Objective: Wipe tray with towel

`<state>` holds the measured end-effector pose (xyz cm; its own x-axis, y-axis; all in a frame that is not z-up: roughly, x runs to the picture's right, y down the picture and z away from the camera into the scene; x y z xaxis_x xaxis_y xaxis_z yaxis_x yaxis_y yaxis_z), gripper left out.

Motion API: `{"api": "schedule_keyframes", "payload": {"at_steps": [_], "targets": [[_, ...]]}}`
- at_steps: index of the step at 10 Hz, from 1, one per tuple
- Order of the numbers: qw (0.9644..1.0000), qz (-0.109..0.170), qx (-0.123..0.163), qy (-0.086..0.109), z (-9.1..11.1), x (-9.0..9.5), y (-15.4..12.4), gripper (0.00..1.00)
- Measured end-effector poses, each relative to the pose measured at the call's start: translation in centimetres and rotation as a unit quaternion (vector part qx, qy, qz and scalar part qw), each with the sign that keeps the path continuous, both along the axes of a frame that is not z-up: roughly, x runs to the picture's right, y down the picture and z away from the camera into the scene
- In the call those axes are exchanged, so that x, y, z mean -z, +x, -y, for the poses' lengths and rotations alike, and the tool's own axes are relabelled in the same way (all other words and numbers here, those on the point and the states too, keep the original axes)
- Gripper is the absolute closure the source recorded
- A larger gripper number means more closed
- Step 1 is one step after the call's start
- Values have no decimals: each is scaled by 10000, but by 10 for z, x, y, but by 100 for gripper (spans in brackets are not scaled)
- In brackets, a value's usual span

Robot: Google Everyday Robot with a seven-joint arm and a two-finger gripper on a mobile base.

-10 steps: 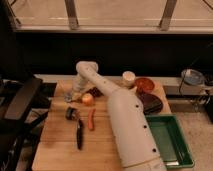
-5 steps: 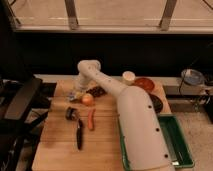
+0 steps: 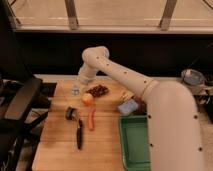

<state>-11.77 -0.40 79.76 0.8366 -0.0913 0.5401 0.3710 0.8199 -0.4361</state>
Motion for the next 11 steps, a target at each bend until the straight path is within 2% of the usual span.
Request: {"api": "schedule_keyframes", "payload": {"at_steps": [1, 3, 4, 6, 8, 10, 11], "targets": [[9999, -151, 10, 14, 0, 33, 24, 100], [9992, -398, -22, -17, -13, 83, 60, 100], [9985, -547, -49, -72, -28, 110, 80, 100], [9955, -892, -199, -232, -64, 150, 126, 100], [9906, -1219, -422, -458, -102, 177, 173, 100], [9832, -1504, -777, -687, -133, 193, 215, 100], [9812, -1563, -858, -744, -141, 196, 223, 100]]}}
